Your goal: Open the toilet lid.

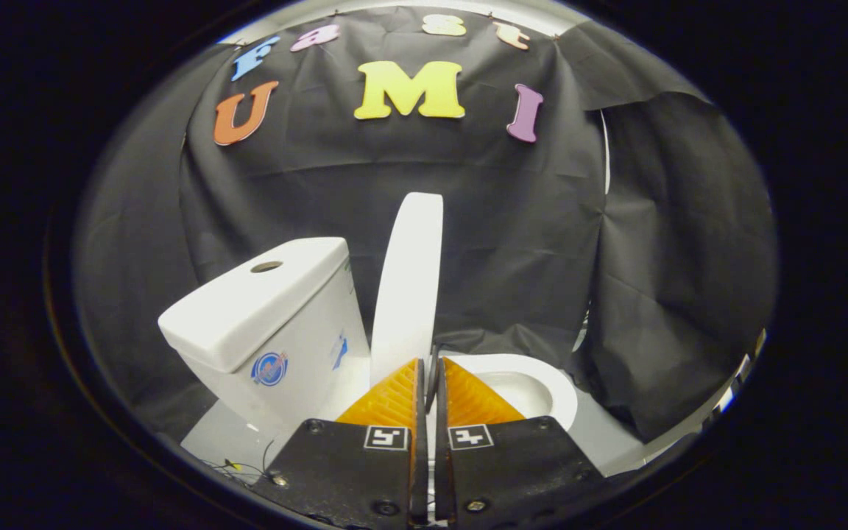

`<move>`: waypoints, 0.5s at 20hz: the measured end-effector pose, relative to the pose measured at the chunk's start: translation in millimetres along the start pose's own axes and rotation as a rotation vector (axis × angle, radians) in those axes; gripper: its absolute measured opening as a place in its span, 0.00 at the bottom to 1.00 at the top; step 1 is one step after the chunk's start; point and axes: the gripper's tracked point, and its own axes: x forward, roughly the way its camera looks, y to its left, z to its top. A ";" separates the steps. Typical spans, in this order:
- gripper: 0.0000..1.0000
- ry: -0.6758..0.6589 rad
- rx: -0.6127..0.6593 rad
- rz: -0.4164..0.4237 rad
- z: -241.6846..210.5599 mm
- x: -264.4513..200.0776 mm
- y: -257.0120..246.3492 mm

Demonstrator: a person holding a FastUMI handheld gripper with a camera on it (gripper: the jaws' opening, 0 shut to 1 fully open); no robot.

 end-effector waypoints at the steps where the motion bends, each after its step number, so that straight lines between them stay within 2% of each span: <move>1: 0.07 -0.002 -0.005 0.001 0.1 0.2 3.4; 10: 0.08 -0.013 -0.065 0.015 0.0 0.2 42.5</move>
